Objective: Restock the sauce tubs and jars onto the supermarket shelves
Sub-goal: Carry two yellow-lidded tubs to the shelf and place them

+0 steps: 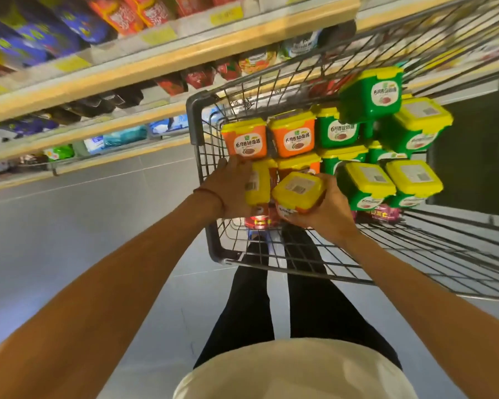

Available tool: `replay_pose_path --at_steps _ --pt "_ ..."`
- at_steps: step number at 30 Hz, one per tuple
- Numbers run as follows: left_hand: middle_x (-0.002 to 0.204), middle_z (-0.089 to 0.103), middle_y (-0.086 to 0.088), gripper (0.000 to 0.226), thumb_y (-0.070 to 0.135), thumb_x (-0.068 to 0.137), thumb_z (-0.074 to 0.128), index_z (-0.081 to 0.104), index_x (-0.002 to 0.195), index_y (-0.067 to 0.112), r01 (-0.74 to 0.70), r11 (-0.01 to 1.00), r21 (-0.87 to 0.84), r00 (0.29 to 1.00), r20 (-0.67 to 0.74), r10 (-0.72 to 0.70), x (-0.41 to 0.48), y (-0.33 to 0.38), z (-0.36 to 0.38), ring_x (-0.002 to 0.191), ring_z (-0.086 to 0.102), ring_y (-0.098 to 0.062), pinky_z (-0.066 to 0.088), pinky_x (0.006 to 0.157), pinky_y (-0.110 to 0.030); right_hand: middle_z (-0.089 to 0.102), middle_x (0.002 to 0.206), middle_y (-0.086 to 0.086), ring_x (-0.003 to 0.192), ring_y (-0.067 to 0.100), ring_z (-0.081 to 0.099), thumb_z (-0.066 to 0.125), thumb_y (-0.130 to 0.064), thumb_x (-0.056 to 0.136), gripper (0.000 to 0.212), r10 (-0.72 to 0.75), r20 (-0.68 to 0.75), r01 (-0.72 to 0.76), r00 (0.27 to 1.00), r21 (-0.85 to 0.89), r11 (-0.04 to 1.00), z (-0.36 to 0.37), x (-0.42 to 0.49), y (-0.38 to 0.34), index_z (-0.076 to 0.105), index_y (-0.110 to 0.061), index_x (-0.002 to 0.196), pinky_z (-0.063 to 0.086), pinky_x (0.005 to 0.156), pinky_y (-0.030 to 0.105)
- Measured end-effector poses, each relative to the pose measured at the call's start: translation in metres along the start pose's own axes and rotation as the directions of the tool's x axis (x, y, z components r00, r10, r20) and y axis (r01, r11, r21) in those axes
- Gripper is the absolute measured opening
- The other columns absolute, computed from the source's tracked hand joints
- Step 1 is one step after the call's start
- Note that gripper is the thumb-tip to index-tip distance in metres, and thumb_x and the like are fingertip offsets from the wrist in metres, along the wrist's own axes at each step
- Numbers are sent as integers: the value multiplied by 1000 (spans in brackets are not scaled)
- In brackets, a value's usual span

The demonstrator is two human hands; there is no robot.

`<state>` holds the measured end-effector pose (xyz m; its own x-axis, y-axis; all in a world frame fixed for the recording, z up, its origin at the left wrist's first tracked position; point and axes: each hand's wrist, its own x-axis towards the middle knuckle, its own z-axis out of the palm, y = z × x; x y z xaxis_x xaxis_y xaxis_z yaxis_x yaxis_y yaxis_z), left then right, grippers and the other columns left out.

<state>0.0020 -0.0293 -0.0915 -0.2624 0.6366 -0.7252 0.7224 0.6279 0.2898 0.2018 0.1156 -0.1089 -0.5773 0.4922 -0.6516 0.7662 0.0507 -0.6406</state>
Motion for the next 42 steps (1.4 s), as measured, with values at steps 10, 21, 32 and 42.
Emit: replay_pose_path --at_steps 10,21,32,42 --pt "138 37 -11 126 79 54 73 33 154 14 -201 925 -322 934 -349 81 -68 8 -34 124 40 -22 31 111 -24 67 124 -7 117 14 65 98 -56 41 106 -81 -175 112 981 178 978 -25 -64 -43 44 -35 130 56 99 47" --pt "125 47 -2 109 47 58 95 43 149 16 -279 799 -533 782 -609 -134 -199 5 -12 113 33 -1 17 97 8 60 113 -23 97 -19 59 102 -17 50 102 -365 -206 398 908 155 904 -25 -147 -100 48 -20 137 49 81 6" --pt "128 62 4 99 68 49 85 57 135 29 -325 620 -714 476 -690 -545 -358 -17 40 116 61 -14 54 100 -41 65 123 -9 109 1 67 100 -6 55 101 -601 105 585 792 149 797 39 -210 -169 47 -22 139 58 82 20" --pt "120 65 4 93 64 49 86 63 130 23 -417 533 -736 142 -632 -762 -492 -138 80 106 66 -5 58 89 -26 72 108 -14 94 -6 69 92 16 55 93 -657 369 613 658 245 751 209 -259 -288 51 -18 132 57 76 19"
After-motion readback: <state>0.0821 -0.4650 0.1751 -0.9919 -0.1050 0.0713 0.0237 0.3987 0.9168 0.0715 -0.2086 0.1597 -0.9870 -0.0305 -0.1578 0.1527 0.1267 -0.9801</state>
